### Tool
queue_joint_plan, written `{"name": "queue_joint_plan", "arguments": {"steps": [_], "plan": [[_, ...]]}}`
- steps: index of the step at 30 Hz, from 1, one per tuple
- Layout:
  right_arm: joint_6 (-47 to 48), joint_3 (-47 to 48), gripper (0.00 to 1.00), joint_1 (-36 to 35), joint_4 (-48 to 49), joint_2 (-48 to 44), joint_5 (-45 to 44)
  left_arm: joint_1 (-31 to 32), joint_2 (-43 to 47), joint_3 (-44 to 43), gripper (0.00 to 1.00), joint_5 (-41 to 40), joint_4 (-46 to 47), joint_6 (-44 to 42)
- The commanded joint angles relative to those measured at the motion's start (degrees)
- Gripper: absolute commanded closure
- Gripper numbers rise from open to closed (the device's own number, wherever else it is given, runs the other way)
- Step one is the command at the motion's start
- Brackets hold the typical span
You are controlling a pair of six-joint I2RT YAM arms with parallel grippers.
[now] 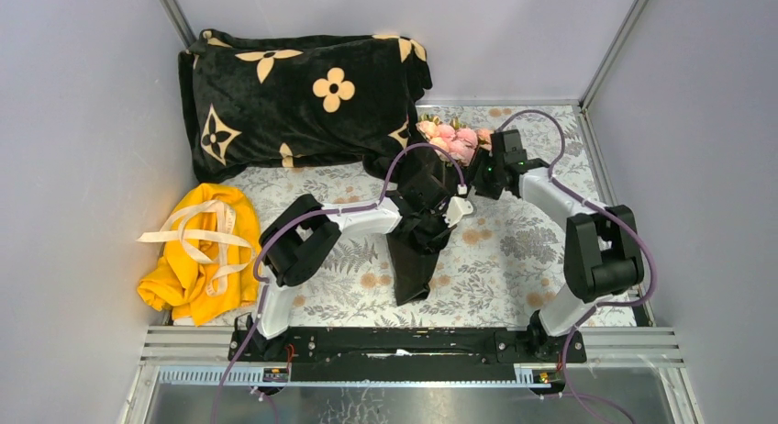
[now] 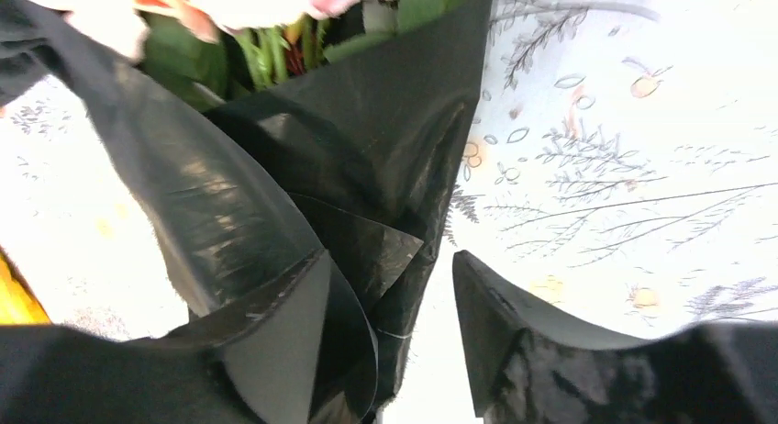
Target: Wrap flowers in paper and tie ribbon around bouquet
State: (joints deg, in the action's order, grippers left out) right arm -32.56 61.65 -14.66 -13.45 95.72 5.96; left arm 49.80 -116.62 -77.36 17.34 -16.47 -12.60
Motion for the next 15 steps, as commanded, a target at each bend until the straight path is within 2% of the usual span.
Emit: {"name": "queue_joint_plan", "arguments": {"steps": [1,3,4,8,11,15], "plan": [[5.0,4.8,0.35,2.1,-5.6,-4.0,3.0,0.4,-0.9,1.5,1.0,-1.8,1.8,-1.6],[5.7,6.5,0.25,2.3,-7.0,-3.3,6.1,0.5,-0.9,1.4,1.0,-1.8,1.9,-1.5],[5.8,6.7,0.24,2.3,-6.7,-3.0,8.0,0.5,-0.8,1.5,1.0,-1.9,1.9,-1.5],[4.7,6.2,0.23,2.3,-3.9,-0.2,17.6,0.5,-0.9,1.3,1.0,-2.5,2.0,-1.5],[4.0,4.4,0.24,2.3,-2.7,1.5,21.4,0.6,-0.8,1.3,1.0,-2.7,2.0,-1.6],[4.1,2.4,0.25,2.3,-2.9,2.6,22.2,0.6,-0.8,1.3,1.0,-2.9,2.0,-1.9]]}}
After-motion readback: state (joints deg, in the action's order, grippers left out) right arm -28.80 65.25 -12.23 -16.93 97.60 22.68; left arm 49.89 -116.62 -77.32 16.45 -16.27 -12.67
